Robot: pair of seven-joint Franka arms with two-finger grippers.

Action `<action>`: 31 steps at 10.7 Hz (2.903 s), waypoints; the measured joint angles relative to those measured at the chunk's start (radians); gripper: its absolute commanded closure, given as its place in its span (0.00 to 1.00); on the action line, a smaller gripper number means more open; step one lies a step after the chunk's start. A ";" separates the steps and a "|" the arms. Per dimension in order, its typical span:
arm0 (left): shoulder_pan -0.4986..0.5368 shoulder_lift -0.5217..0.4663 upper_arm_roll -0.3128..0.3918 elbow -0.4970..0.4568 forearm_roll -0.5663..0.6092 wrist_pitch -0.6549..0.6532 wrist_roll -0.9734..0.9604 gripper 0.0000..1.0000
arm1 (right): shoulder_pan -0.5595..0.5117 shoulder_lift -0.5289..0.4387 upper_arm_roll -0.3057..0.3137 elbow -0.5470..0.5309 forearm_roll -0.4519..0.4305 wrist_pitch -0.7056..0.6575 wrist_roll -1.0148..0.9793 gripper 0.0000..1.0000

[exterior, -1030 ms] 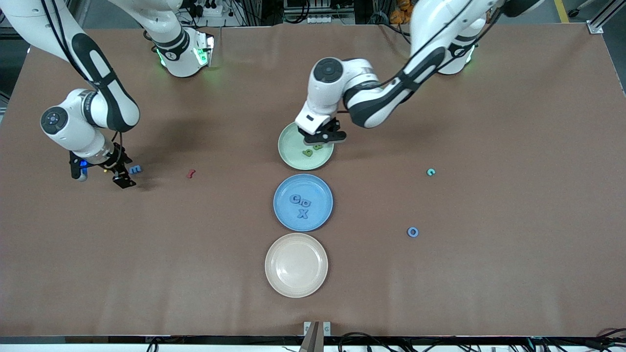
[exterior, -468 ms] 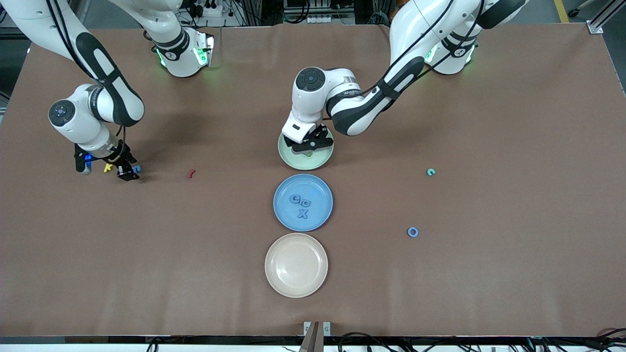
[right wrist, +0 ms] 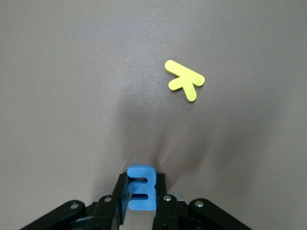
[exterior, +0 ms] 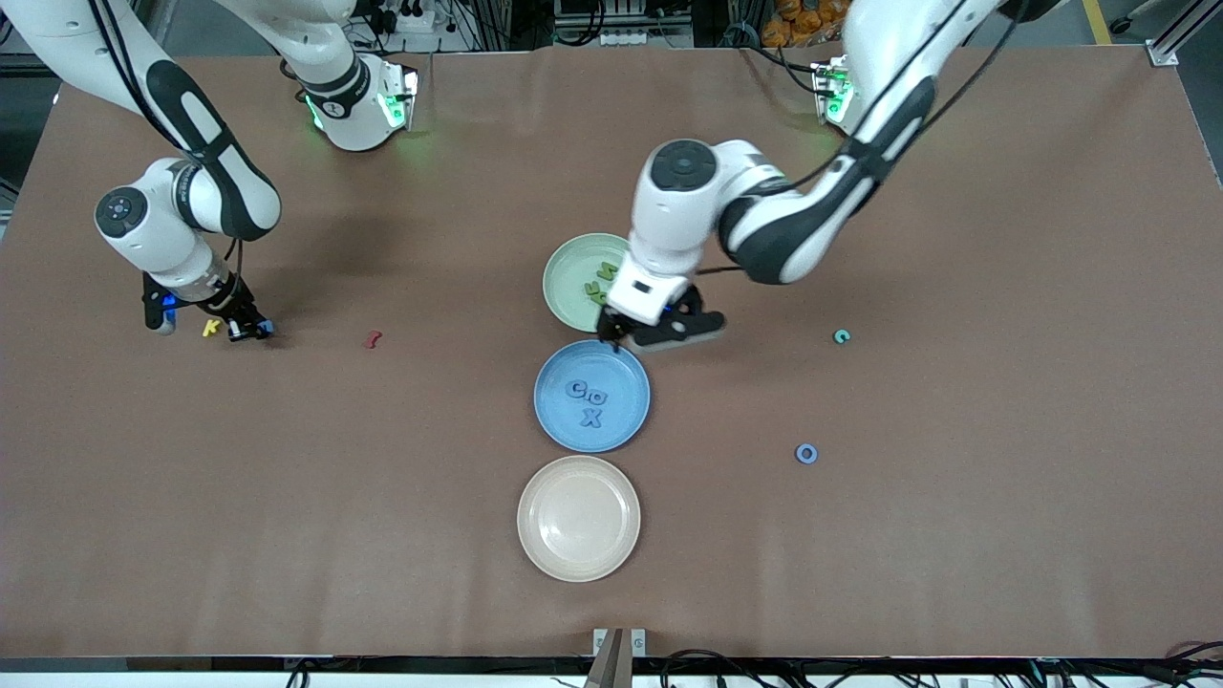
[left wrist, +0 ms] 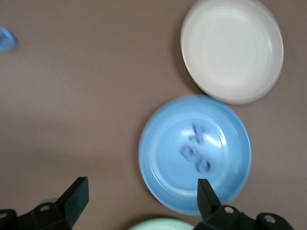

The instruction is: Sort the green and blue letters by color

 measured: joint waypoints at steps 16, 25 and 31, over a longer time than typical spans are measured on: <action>0.301 -0.362 0.381 0.152 -0.516 -0.545 1.181 0.00 | 0.430 -0.012 0.175 0.547 -0.021 -0.563 -0.348 1.00; 0.285 -0.491 0.452 0.185 -0.515 -0.676 1.181 0.00 | 0.774 0.394 0.171 0.950 -0.028 -0.557 -0.351 0.67; 0.278 -0.504 0.451 0.184 -0.515 -0.687 1.141 0.00 | 0.787 0.409 0.159 1.053 -0.029 -0.560 -0.293 0.00</action>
